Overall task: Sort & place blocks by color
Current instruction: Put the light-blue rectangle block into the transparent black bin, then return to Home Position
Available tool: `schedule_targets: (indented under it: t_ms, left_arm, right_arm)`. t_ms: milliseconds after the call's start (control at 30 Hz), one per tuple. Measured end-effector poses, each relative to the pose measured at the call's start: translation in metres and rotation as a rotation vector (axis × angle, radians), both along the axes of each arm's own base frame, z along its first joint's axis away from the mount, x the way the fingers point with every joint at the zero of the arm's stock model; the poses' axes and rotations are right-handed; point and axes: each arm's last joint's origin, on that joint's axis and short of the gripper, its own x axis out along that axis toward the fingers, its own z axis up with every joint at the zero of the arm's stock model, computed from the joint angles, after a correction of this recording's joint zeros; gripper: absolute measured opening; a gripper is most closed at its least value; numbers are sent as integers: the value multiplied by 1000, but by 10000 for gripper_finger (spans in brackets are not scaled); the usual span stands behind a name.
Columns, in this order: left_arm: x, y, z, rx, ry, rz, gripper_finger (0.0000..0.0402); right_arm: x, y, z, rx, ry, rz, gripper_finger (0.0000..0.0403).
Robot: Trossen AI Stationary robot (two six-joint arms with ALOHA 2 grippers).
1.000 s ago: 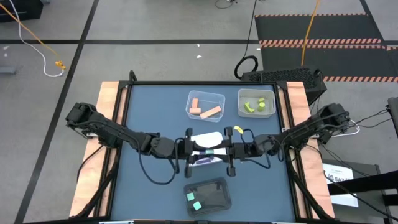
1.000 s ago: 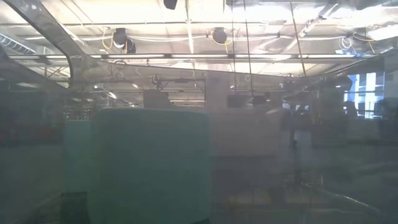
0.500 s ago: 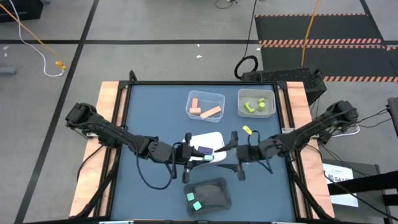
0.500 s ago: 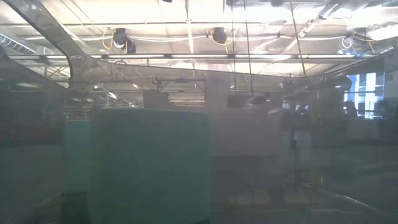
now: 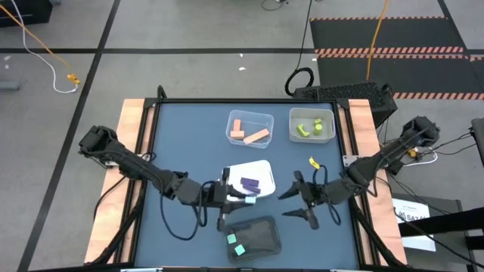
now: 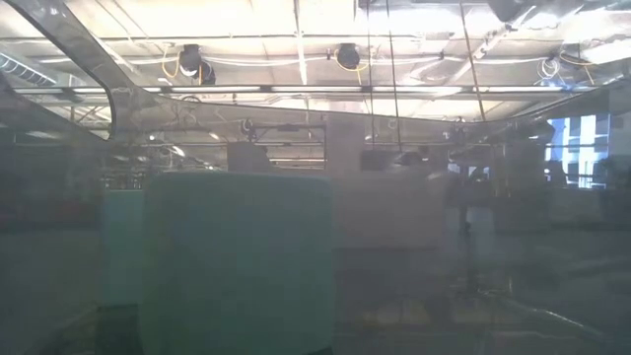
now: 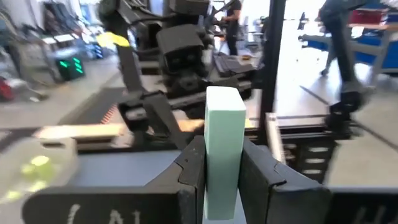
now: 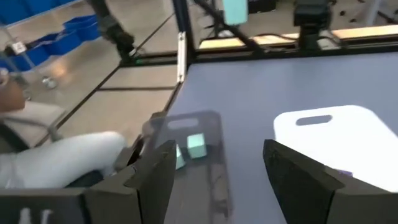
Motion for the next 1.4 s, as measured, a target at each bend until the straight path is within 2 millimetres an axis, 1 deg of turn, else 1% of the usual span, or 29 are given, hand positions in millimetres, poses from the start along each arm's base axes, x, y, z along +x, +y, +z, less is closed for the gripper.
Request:
schedule_targets:
  t_ms: [67, 133, 333, 467, 633, 867, 967, 1067, 1200, 1300, 1400]
  left_arm:
    - [0, -7, -5, -47, 28, -35, 64]
    - [0, -18, -15, -85, 66, -67, 64]
    - [5, -47, -58, -156, 193, -109, 64]
    - [8, -57, -80, -202, 253, -108, 65]
    - [11, -62, -98, -274, 316, -110, 65]
    - [14, -65, -117, -331, 386, -85, 66]
    - [15, -65, -121, -374, 403, -72, 80]
    - [15, -65, -121, -408, 409, -64, 108]
    - [14, -65, -117, -412, 395, -70, 153]
    - [13, -65, -116, -388, 390, -77, 185]
    - [13, -65, -115, -367, 384, -89, 208]
  right_arm:
    - [-3, 5, -2, -8, 10, 24, 231]
    - [-7, 9, -7, -10, 23, 46, 231]
    - [-19, 17, -29, 54, 85, 70, 231]
    - [-28, 20, -45, 116, 68, 90, 231]
    - [-39, 21, -65, 156, 32, 127, 231]
    - [-52, 14, -86, 223, -12, 137, 231]
    - [-54, 10, -92, 213, -11, 113, 231]
    - [-55, 8, -96, 201, -9, 89, 231]
    - [-57, 7, -99, 193, -2, 89, 231]
    - [-57, 6, -101, 187, 4, 88, 231]
    - [-58, 5, -104, 180, 11, 88, 231]
